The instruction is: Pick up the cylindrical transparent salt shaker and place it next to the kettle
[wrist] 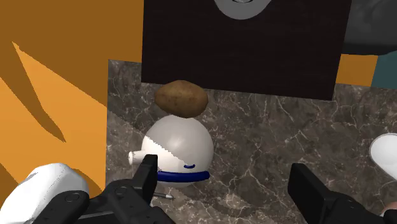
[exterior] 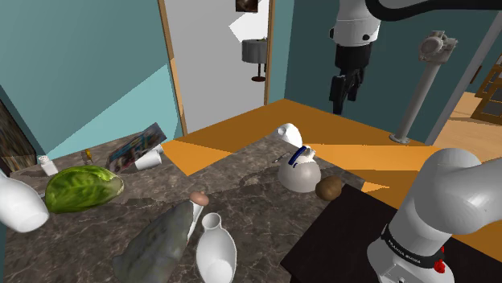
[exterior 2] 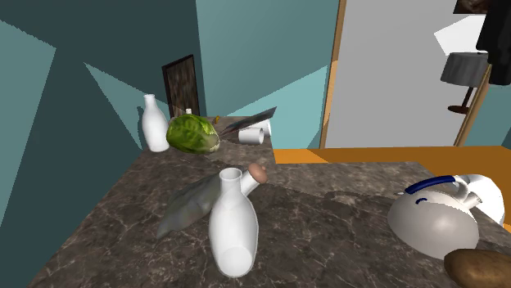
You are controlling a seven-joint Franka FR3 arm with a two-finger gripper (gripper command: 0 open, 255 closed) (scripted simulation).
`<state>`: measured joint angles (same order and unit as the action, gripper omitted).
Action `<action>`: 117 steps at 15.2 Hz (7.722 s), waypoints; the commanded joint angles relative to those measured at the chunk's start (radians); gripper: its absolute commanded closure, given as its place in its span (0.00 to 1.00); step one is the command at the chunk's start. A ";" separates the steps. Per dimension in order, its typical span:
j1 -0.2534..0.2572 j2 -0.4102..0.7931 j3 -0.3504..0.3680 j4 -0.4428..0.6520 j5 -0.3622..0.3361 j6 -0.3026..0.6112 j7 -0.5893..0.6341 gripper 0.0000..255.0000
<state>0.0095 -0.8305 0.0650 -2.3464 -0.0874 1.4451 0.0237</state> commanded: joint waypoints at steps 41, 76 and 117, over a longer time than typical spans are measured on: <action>0.172 1.182 0.176 0.382 0.602 0.924 0.178 0.00; 0.191 1.160 0.179 0.407 0.586 0.893 0.227 1.00; 0.134 0.928 0.136 0.608 0.535 0.461 0.347 1.00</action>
<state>0.1569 0.1132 0.2095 -1.7198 0.4410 1.9130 0.3932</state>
